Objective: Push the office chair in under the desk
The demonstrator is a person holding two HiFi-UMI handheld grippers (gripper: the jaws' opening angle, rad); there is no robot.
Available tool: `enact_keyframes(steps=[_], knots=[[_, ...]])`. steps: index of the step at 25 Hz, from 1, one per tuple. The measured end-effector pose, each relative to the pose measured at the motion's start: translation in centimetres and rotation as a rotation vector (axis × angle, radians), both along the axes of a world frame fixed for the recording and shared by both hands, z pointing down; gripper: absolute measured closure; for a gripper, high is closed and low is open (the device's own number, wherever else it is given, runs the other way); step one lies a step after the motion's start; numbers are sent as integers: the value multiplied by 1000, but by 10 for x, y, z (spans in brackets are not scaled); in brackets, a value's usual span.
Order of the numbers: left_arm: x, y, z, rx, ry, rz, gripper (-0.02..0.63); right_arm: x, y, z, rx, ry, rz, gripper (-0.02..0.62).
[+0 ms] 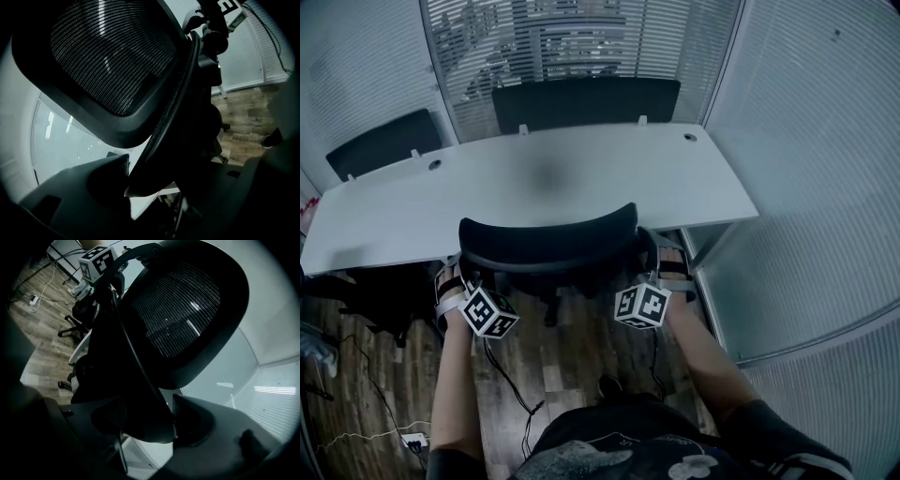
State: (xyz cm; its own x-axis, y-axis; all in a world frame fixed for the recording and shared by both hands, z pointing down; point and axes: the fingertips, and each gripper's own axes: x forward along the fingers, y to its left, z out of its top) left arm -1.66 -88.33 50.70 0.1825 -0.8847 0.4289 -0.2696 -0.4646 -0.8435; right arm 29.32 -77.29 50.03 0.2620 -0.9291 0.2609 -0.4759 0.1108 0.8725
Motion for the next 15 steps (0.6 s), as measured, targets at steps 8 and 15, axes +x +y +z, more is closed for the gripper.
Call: enact_keyframes(steps=[8, 15], knots=[[-18, 22, -18, 33, 40, -12, 325, -6, 26, -10, 29, 6, 52, 314], [-39, 63, -47, 63, 193, -1, 322, -33, 61, -40, 96, -89, 90, 314]])
